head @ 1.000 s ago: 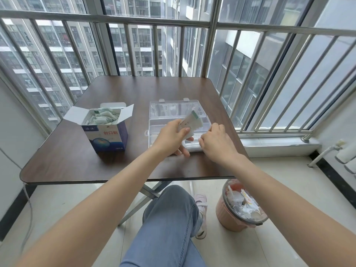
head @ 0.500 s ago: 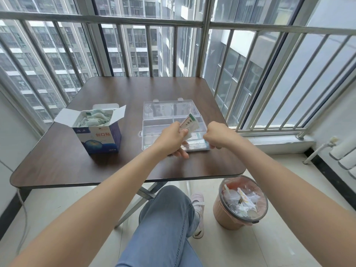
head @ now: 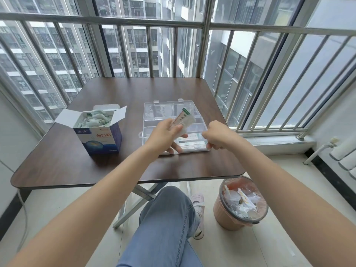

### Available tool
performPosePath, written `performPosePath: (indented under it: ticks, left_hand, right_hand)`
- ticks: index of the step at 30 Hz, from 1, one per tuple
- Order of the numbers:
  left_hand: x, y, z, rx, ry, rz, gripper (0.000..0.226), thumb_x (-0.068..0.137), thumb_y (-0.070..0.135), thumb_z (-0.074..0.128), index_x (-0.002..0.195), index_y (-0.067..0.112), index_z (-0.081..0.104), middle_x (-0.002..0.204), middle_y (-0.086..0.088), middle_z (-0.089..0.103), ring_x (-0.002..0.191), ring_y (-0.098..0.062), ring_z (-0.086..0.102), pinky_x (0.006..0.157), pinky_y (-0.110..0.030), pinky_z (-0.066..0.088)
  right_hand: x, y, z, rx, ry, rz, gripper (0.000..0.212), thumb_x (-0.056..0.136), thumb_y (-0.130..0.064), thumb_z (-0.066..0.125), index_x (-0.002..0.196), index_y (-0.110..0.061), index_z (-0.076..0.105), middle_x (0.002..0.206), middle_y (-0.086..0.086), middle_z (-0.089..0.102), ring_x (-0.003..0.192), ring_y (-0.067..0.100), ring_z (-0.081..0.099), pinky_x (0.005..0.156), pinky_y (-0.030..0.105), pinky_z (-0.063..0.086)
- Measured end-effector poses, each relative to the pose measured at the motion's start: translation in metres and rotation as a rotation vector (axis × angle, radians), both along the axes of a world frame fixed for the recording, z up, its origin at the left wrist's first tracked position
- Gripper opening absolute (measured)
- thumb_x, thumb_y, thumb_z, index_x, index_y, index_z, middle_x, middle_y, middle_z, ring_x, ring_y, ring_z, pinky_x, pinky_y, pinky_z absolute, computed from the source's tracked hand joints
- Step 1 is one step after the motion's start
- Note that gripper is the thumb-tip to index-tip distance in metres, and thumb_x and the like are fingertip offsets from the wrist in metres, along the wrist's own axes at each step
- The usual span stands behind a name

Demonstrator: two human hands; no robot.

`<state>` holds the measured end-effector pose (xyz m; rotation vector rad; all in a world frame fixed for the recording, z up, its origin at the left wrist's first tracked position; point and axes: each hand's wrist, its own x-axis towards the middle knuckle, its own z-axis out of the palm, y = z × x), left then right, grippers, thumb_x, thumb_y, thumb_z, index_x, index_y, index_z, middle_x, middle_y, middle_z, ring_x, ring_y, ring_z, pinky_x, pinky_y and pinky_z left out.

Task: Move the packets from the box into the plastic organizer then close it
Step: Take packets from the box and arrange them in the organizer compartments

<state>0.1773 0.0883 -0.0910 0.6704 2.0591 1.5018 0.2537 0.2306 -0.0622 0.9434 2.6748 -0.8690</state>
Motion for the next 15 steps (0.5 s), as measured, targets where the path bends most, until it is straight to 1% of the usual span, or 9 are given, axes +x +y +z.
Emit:
performPosePath:
  ticks: [2,4,5,7,9,10,11,13,15]
  left_hand:
    - [-0.001,-0.010,0.002,0.065,-0.019,0.020,0.015,0.099,0.025,0.047,0.109,0.015,0.053,0.087,0.002,0.069,0.041,-0.009,0.056,0.038,-0.016,0.039]
    - [-0.001,-0.019,0.003,0.129,-0.054,0.031,0.011,0.096,0.024,0.052,0.103,0.016,0.057,0.082,0.001,0.071,0.040,-0.007,0.052,0.039,-0.015,0.039]
    - [0.000,-0.023,0.003,0.157,-0.076,0.029,0.008,0.095,0.023,0.055,0.100,0.017,0.058,0.079,0.000,0.072,0.040,-0.007,0.051,0.039,-0.015,0.039]
    - [0.002,-0.031,0.003,0.187,-0.106,0.024,0.009,0.091,0.022,0.061,0.098,0.017,0.061,0.077,-0.002,0.073,0.047,-0.011,0.053,0.040,-0.015,0.041]
    - [0.003,-0.039,0.004,0.186,-0.122,0.042,0.018,0.087,0.021,0.066,0.103,0.013,0.063,0.078,-0.003,0.074,0.061,-0.019,0.059,0.042,-0.016,0.043]
    - [0.003,-0.042,0.004,0.185,-0.126,0.055,0.022,0.086,0.021,0.067,0.105,0.011,0.063,0.077,-0.003,0.074,0.058,-0.017,0.059,0.041,-0.016,0.042]
    - [0.003,-0.045,0.004,0.192,-0.124,0.070,0.024,0.086,0.020,0.067,0.107,0.009,0.062,0.077,-0.004,0.073,0.049,-0.013,0.057,0.039,-0.015,0.041]
    - [0.002,-0.052,0.005,0.211,-0.107,0.098,0.025,0.087,0.019,0.065,0.109,0.008,0.062,0.077,-0.007,0.071,0.036,-0.007,0.049,0.036,-0.014,0.039]
    - [0.001,-0.057,0.004,0.214,-0.088,0.115,0.022,0.087,0.019,0.065,0.107,0.009,0.062,0.078,-0.008,0.070,0.034,-0.005,0.048,0.035,-0.014,0.039]
  right_hand:
    - [0.003,-0.001,0.004,-0.106,0.129,-0.028,0.019,0.087,-0.004,0.036,0.071,-0.008,0.045,0.066,0.010,0.063,0.042,0.014,0.043,0.042,0.020,0.030]
    - [0.005,-0.006,0.008,-0.313,0.289,-0.042,0.012,0.092,-0.011,0.043,0.091,-0.011,0.055,0.078,0.008,0.064,0.054,0.013,0.054,0.048,0.021,0.039]
    - [0.006,-0.011,0.009,-0.430,0.359,-0.031,0.012,0.094,-0.016,0.048,0.102,-0.013,0.056,0.083,0.007,0.064,0.062,0.012,0.060,0.052,0.020,0.043]
    - [0.004,-0.019,0.008,-0.568,0.467,0.001,0.023,0.092,-0.025,0.059,0.111,-0.012,0.056,0.089,0.006,0.066,0.070,0.013,0.065,0.053,0.018,0.047]
    - [0.002,-0.028,0.006,-0.583,0.532,0.022,0.022,0.088,-0.023,0.065,0.103,-0.007,0.061,0.084,0.007,0.068,0.065,0.012,0.066,0.050,0.016,0.045]
    - [0.001,-0.031,0.005,-0.571,0.555,0.029,0.015,0.087,-0.019,0.067,0.095,-0.006,0.063,0.079,0.006,0.067,0.060,0.010,0.065,0.048,0.015,0.045]
    - [0.000,-0.034,0.004,-0.569,0.576,0.035,0.008,0.086,-0.014,0.067,0.086,-0.008,0.063,0.074,0.005,0.067,0.056,0.008,0.064,0.046,0.015,0.044]
    - [-0.002,-0.043,0.000,-0.563,0.605,0.048,0.012,0.085,-0.008,0.066,0.075,-0.011,0.061,0.068,0.003,0.064,0.050,0.004,0.061,0.045,0.014,0.043]
    - [-0.004,-0.053,-0.004,-0.535,0.597,0.083,0.014,0.088,-0.006,0.062,0.075,-0.010,0.062,0.066,0.001,0.063,0.049,0.001,0.060,0.048,0.014,0.044]
